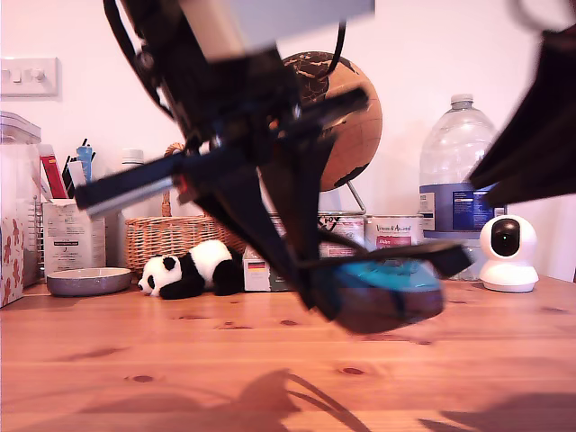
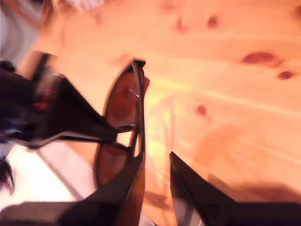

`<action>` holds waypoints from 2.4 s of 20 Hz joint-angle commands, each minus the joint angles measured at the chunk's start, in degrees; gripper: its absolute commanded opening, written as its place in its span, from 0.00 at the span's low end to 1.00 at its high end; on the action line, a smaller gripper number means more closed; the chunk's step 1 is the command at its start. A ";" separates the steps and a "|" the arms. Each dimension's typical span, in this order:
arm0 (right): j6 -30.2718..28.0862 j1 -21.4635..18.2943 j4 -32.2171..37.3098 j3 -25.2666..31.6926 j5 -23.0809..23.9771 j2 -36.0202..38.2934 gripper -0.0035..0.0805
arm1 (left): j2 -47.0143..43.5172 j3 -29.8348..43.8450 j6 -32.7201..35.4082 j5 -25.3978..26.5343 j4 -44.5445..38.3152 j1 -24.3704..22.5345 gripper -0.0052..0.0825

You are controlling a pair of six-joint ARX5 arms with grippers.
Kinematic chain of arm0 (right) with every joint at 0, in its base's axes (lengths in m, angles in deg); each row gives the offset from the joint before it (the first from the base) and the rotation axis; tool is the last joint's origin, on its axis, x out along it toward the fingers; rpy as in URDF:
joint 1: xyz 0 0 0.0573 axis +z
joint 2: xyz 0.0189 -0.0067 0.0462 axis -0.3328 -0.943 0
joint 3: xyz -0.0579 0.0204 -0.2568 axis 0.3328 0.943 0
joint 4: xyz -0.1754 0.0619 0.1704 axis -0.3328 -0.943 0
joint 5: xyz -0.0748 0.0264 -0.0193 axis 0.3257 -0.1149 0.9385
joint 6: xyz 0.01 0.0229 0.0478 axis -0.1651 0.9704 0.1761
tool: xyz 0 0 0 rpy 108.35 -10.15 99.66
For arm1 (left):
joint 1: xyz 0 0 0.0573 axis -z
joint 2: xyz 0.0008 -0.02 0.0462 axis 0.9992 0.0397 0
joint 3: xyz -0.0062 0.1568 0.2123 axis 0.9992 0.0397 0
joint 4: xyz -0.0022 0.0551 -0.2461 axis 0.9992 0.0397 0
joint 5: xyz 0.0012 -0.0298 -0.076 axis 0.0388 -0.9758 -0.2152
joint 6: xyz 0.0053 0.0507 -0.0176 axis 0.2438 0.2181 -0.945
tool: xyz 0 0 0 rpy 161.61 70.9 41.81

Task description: Pick up the sunglasses and open them, then place them back on the table

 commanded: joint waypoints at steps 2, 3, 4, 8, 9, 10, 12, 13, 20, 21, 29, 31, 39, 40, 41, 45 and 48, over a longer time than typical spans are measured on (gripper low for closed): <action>-4.33 2.97 -0.26 -4.83 -0.02 -6.40 0.21 | -1.25 -0.20 2.58 -1.09 -0.15 0.87 0.04; -4.76 3.98 -0.44 -6.32 0.61 -8.50 0.23 | -1.22 -0.20 2.99 -1.29 -0.13 1.01 0.04; -5.84 4.87 -1.75 -7.96 1.46 -10.54 0.26 | -1.22 -0.20 3.08 -1.22 0.13 0.98 0.04; -10.10 6.23 -6.01 -11.61 4.26 -15.06 0.36 | -1.22 -0.20 3.87 -1.22 1.01 0.98 0.04; -11.89 6.51 -6.08 -11.80 4.09 -15.80 0.36 | -1.22 -0.20 4.42 -0.85 0.90 0.98 0.04; -13.33 6.64 -6.08 -11.80 4.04 -16.44 0.36 | -1.22 -0.20 6.14 -0.76 0.74 0.98 0.04; -16.13 6.71 -5.84 -11.80 4.04 -17.29 0.36 | -1.22 -0.20 8.44 -0.83 0.55 1.14 0.04; -16.46 6.86 -5.77 -11.80 4.07 -17.40 0.36 | -1.22 -0.20 8.87 -0.83 0.48 1.18 0.04; -22.84 6.82 -11.28 -16.15 3.58 -17.22 0.36 | -1.25 -0.20 8.90 -0.85 0.74 0.37 0.04; -23.71 6.82 -11.37 -16.24 3.39 -17.22 0.36 | -1.25 -0.20 8.96 -0.85 0.74 0.37 0.04; -28.55 6.95 -10.16 -16.24 -0.52 -17.31 0.36 | -2.69 -0.20 10.58 -1.90 -1.75 0.83 0.04; -28.57 6.88 -9.57 -16.24 0.39 -17.29 0.36 | -3.10 -0.20 10.78 -1.95 -1.38 0.83 0.04; -26.51 6.91 -8.79 -16.24 7.54 -17.40 0.36 | -5.62 -0.20 10.78 -2.69 -1.90 1.38 0.04; -26.43 6.91 -8.50 -16.24 8.22 -17.40 0.36 | -5.75 -0.20 10.78 -2.84 -1.84 1.38 0.04; -25.94 6.91 -8.28 -16.24 9.22 -17.40 0.36 | -5.77 -0.20 10.78 -2.99 -1.84 1.40 0.04; -23.47 6.93 -7.89 -16.24 14.84 -17.40 0.36 | -5.86 -0.20 10.80 -2.99 -1.79 2.08 0.04; -23.45 6.95 -7.96 -16.24 18.38 -17.40 0.36 | -5.86 -0.20 10.80 -2.97 -1.81 2.10 0.04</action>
